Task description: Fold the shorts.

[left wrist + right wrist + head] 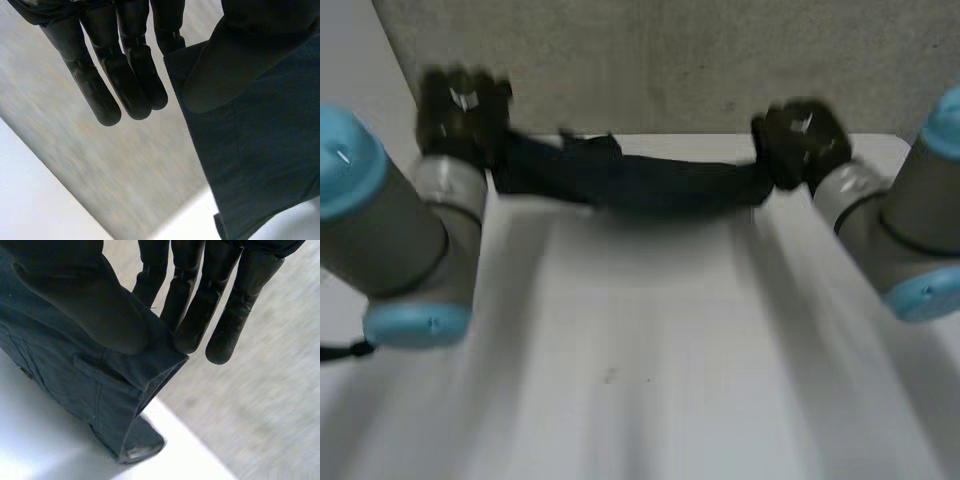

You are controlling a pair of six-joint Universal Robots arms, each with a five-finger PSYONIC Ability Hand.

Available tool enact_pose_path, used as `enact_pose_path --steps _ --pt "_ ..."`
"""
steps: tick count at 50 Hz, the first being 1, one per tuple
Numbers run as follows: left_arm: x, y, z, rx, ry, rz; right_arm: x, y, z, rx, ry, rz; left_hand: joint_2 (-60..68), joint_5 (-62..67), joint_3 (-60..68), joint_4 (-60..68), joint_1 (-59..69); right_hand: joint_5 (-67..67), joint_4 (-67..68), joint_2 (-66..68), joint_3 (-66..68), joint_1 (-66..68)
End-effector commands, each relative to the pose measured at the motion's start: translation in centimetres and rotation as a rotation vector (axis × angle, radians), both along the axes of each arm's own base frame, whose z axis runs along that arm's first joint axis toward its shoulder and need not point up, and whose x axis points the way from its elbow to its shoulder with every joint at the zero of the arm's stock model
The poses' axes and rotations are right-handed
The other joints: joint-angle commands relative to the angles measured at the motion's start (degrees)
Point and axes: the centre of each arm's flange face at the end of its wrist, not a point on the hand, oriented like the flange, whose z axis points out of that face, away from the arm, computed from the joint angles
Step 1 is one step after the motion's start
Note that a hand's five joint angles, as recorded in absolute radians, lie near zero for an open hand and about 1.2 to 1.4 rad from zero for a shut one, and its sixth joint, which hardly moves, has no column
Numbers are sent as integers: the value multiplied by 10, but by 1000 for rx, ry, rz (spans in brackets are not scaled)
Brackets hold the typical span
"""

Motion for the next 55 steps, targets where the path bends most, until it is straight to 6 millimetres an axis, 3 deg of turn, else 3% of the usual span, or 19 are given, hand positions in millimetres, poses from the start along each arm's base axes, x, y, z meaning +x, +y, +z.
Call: enact_pose_path --steps 1,5,16,25,28,31,32,33,34,38,43,46,52,55 --pt "8 22 -97 278 -158 -6 -1 30 -81 265 215 47 113 123 118 112 160 130 118 128 112 247" --pt "17 41 -113 378 -221 -8 -9 49 -94 351 270 65 113 123 118 112 160 130 118 128 112 247" --pt "45 97 -81 543 -310 -26 -26 90 -65 397 324 81 113 123 118 112 160 130 118 128 112 247" --pt "53 169 -63 648 -421 -154 -49 143 -48 518 554 170 113 123 118 112 160 130 118 128 112 247" --pt "55 180 -65 659 -438 -172 -57 155 -48 553 598 185 113 123 118 112 160 130 118 128 112 247" --pt "58 185 -72 676 -451 -177 -63 153 -52 561 598 170 113 123 118 112 160 130 118 128 112 247" --pt "57 185 -73 677 -450 -181 -63 153 -55 557 590 173 51 62 56 50 99 130 118 128 112 247" --pt "56 182 -74 664 -440 -180 -64 153 -56 556 585 173 -229 -218 -224 -230 -182 130 118 128 112 247" --pt "54 179 -73 652 -431 -183 -63 152 -58 551 578 176 -337 -326 -332 -338 -289 130 118 128 112 247" --pt "40 156 -60 526 -342 -185 -62 150 -65 523 543 183 -523 -512 -518 -524 -475 130 118 128 112 247" --pt "32 106 -43 366 -220 -135 -62 147 -70 495 512 172 -490 -479 -485 -490 -442 130 118 128 112 247" --pt "23 76 -42 302 -172 -192 -62 148 -74 494 494 163 -410 -400 -406 -411 -363 130 118 128 112 247" --pt "-1 20 -66 309 -156 -352 -63 148 -81 489 474 153 -328 -317 -323 -329 -280 130 118 128 112 247" --pt "-8 1 -78 331 -156 -362 -63 148 -83 479 473 151 -321 -310 -316 -322 -274 130 118 128 112 247"
